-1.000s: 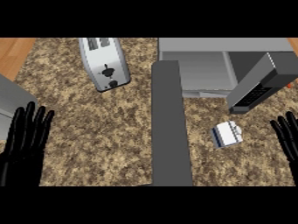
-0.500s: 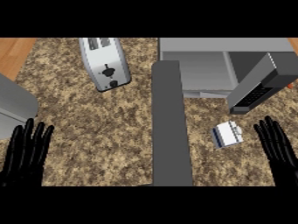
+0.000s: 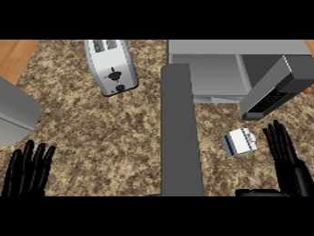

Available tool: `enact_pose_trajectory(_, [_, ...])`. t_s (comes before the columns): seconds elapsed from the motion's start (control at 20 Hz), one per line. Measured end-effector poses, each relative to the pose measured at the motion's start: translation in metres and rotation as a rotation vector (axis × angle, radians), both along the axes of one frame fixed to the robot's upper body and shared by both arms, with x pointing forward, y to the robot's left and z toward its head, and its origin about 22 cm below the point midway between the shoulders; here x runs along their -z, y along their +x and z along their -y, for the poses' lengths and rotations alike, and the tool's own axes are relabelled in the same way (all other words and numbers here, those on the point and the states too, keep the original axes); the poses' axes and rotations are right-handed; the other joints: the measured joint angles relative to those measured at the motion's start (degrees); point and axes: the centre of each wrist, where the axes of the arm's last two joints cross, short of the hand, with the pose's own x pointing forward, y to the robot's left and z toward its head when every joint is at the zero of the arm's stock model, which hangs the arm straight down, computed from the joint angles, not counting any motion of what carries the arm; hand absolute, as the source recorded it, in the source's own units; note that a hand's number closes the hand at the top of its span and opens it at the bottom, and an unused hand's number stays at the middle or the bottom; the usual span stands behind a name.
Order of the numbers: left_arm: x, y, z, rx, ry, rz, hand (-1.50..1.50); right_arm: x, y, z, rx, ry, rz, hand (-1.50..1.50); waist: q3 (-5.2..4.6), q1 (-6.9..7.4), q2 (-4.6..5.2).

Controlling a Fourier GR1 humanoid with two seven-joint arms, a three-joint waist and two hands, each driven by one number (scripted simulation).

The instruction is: Pick up the milk, place it into the microwave and close the microwave

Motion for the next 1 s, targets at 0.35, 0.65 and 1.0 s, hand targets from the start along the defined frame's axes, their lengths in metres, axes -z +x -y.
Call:
enact_pose_trajectory(0.35, [0.012, -0.012, 0.0, 0.007, -0.003, -0.001, -1.5, 0.041, 0.017, 0.011, 0.078, -0.032, -0.028, -1.5, 0.01, 0.15, 0.02])
enact_pose_trajectory(0.65, [0.015, -0.015, -0.006, 0.005, -0.005, 0.002, -1.5, 0.074, 0.026, 0.022, 0.09, -0.052, -0.037, -1.5, 0.03, 0.19, 0.06])
enact_pose_trajectory(1.0, [0.02, -0.017, -0.008, 0.009, -0.005, 0.001, -1.5, 0.104, 0.027, 0.035, 0.086, -0.063, -0.032, -1.5, 0.03, 0.24, 0.08])
